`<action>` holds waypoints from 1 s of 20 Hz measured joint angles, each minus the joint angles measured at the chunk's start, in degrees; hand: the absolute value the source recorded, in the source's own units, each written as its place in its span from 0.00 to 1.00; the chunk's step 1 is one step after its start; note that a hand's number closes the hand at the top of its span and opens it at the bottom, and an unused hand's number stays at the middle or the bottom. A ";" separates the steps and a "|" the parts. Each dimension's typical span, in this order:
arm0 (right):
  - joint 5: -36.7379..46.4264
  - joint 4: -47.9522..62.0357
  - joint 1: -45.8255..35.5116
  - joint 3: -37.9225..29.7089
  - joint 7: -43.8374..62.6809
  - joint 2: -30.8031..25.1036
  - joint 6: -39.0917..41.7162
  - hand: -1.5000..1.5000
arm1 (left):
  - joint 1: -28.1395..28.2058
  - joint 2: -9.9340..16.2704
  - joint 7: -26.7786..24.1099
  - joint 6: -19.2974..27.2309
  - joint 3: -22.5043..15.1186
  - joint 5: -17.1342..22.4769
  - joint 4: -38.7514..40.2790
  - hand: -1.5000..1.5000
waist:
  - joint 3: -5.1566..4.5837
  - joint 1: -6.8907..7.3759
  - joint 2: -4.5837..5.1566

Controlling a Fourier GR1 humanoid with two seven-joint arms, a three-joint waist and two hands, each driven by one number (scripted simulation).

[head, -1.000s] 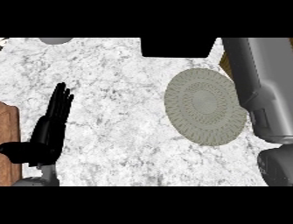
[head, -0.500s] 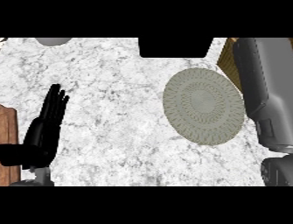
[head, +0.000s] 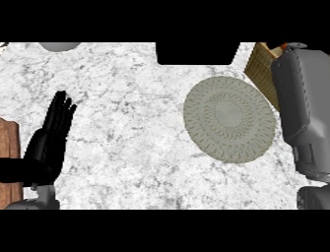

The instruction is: Pick the squash from the placemat and place it in the basket

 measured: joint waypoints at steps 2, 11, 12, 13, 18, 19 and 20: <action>-0.73 -0.86 1.38 -0.18 -0.56 -0.39 -0.42 1.00 | 0.30 -0.10 -0.60 -0.41 0.12 0.18 0.24 0.50 | 0.00 -0.01 0.01; -1.90 -7.83 8.19 -1.37 -0.47 1.41 -2.57 0.00 | 0.84 -0.72 -1.23 -0.29 0.10 -0.56 0.74 0.50 | 0.01 -0.20 -0.05; -2.49 -9.21 9.26 -1.40 -0.54 1.80 -2.28 0.00 | 0.99 -0.96 -1.24 -0.07 0.04 -0.71 0.64 0.50 | -0.01 -0.28 -0.10; -2.95 -9.33 10.04 -1.44 -0.77 1.93 -2.47 0.00 | 1.13 -1.29 -0.83 0.45 -0.35 -1.22 -0.02 0.50 | -0.02 -0.22 -0.11; -5.01 -10.16 11.11 -0.67 -1.68 1.50 -3.70 0.00 | 1.28 -1.96 -1.93 0.29 -0.74 -1.88 0.96 0.50 | -0.13 -0.02 -0.19; -5.89 -9.97 11.44 -0.89 -2.53 0.79 -4.68 0.00 | 1.19 -1.80 -1.78 0.11 -0.49 -1.72 0.82 0.50 | -0.17 0.04 -0.22; -6.05 -10.38 11.30 -0.61 -2.77 0.44 -5.00 0.00 | 1.05 -1.69 -1.30 -0.10 -0.31 -1.44 0.53 0.50 | -0.12 0.03 -0.17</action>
